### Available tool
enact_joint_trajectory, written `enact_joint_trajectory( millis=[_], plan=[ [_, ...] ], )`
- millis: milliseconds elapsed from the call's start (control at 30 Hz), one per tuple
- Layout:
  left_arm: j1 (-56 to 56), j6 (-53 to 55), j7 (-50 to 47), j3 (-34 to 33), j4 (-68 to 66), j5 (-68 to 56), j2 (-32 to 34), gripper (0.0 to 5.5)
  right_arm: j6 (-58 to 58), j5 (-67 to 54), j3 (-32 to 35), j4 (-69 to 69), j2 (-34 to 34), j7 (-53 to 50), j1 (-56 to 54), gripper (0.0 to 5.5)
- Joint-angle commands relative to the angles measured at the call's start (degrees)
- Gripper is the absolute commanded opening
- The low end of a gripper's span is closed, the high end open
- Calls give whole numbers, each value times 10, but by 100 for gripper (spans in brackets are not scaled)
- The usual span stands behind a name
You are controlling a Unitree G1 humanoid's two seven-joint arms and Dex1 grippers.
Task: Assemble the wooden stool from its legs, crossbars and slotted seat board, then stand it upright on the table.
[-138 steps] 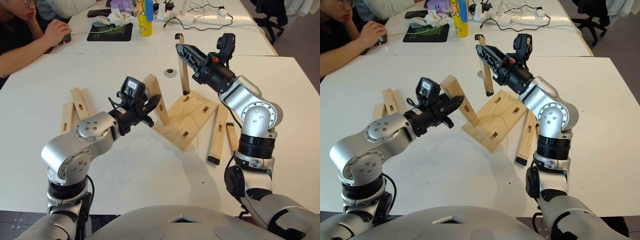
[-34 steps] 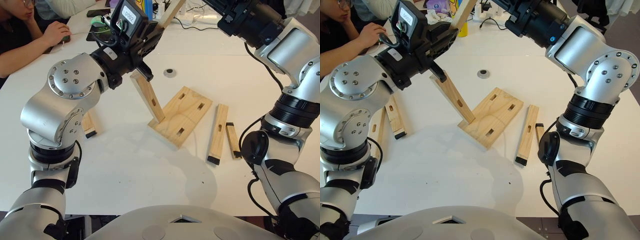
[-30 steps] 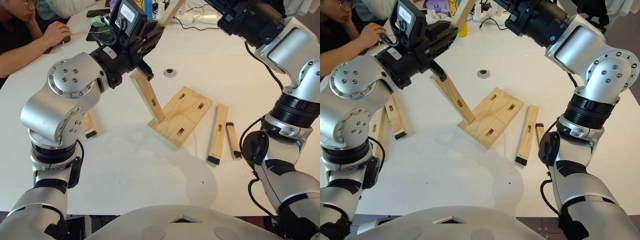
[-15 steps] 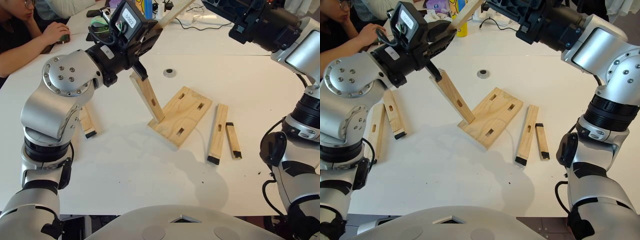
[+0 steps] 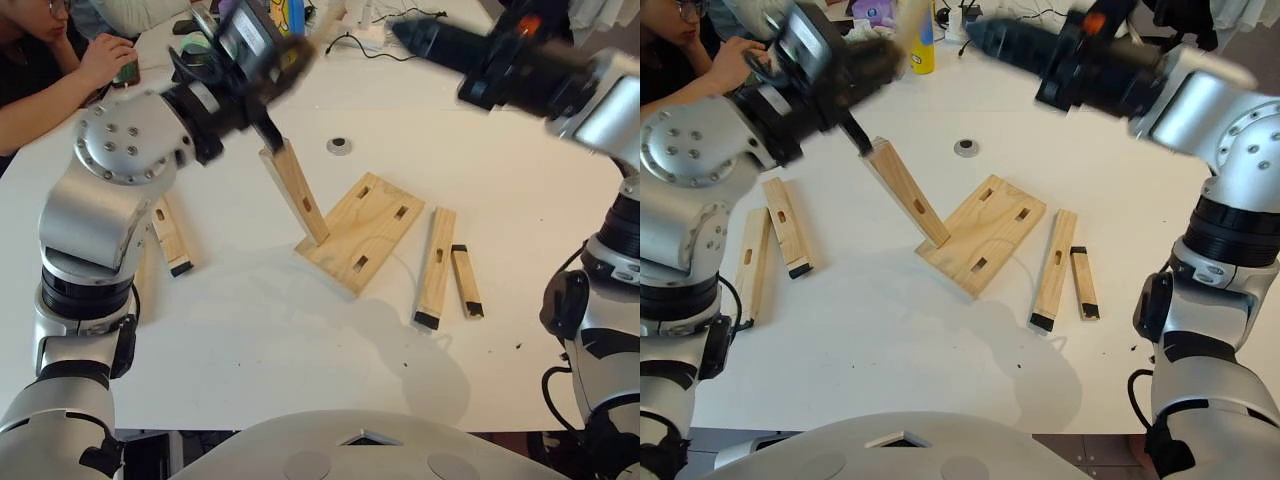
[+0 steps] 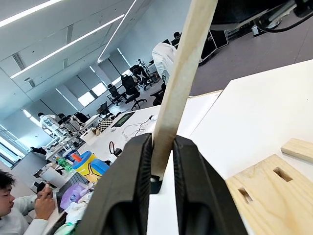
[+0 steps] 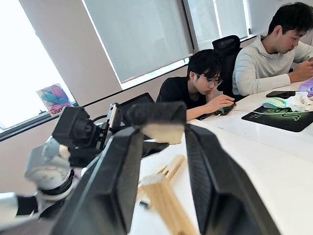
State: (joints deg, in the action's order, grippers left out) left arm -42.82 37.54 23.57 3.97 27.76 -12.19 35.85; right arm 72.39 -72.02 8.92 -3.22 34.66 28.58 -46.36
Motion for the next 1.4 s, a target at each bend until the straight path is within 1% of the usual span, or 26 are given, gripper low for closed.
enact_joint_trajectory(
  millis=[33, 167, 200, 400, 433, 533, 733, 867, 1000, 1100, 1233, 1400],
  plan=[
    [-11, -48, 18, -5, -7, 32, 24, 42, 14, 21, -10, 6, 8, 19, 7, 75],
    [-7, -59, 29, -8, -11, 40, 22, 42, 15, 34, -12, 2, 12, 34, 7, 9],
    [-6, -59, 29, -10, -11, 41, 20, 42, 12, 37, -12, 0, 11, 36, 7, 0],
    [-4, -59, 34, -10, -15, 45, 14, 42, -29, 54, 15, -2, -8, 34, -2, 0],
    [-5, -59, 34, -10, -15, 46, 13, 42, -34, 56, 17, -2, -8, 36, -5, 20],
    [-3, -57, 35, -7, -14, 48, 7, 42, -43, 65, 19, -7, -9, 40, -11, 54],
    [2, -52, 40, -2, -10, 47, -2, 42, -55, 83, 12, -14, -11, 43, -25, 146],
    [8, -64, 52, 7, -13, 56, 5, 42, -57, 88, 12, -10, -19, 41, -51, 209],
    [16, -98, 70, 22, -21, 81, 18, 42, -53, 87, 19, 4, -27, 31, -88, 269],
    [27, -144, 82, 28, -36, 111, 39, 42, -43, 81, 26, 27, -28, 31, -117, 272],
    [39, -223, 104, 17, -73, 139, 68, 42, -27, 81, 26, 47, -16, 46, -137, 272],
    [41, -278, 123, 13, -96, 152, 76, 42, -22, 90, 22, 56, -9, 64, -143, 272]
  ],
)
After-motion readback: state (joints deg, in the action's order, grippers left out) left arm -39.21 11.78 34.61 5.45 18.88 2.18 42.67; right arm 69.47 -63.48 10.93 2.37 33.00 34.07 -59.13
